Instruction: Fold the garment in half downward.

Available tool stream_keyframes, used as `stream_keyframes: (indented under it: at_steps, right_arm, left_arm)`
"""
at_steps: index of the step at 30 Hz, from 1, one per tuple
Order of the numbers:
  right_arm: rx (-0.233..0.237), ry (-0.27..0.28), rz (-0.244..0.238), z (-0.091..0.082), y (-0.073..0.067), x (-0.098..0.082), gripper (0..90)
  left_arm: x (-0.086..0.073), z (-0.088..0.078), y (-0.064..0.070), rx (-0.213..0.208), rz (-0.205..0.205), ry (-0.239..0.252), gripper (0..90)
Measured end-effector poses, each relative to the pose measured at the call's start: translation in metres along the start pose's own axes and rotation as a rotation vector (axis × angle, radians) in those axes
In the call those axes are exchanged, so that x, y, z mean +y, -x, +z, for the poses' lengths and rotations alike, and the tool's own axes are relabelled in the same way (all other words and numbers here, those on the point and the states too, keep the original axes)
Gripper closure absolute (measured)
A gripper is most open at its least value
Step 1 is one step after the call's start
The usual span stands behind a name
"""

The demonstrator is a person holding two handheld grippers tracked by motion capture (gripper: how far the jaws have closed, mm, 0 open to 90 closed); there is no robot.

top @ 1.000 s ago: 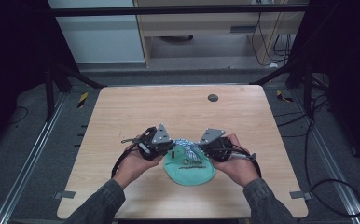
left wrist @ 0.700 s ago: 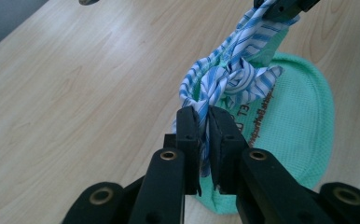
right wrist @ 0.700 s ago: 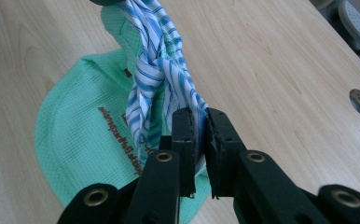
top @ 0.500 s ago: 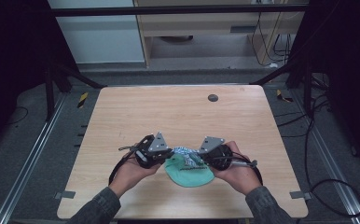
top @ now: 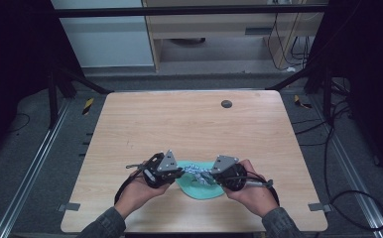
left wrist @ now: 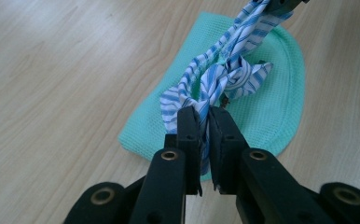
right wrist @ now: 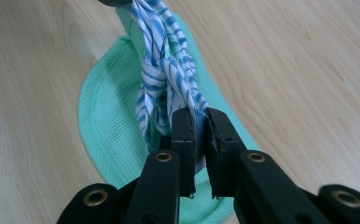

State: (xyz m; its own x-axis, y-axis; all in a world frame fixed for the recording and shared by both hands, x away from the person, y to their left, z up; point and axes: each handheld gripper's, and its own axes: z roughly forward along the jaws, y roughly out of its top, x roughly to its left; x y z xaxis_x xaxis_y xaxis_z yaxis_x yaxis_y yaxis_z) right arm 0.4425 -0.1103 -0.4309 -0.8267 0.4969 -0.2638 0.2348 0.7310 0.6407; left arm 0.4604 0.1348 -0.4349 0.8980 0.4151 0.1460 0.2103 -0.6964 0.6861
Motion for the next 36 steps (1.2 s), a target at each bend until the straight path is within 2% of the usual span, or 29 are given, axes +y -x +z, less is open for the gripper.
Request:
stream_keyframes:
  at_steps: [24, 30, 36]
  right_arm:
    - [0.048, -0.005, 0.022, 0.004, -0.024, -0.018, 79.4]
    - [0.056, -0.012, 0.03, 0.005, -0.027, -0.022, 76.3]
    - [0.064, -0.013, 0.035, 0.005, -0.03, -0.026, 77.9]
  left_arm:
    - [-0.027, 0.006, 0.016, -0.036, -0.009, -0.016, 82.4]
    - [-0.032, 0.008, 0.018, -0.04, -0.017, -0.015, 81.9]
    - [-0.036, 0.01, 0.02, -0.045, -0.023, -0.012, 82.7]
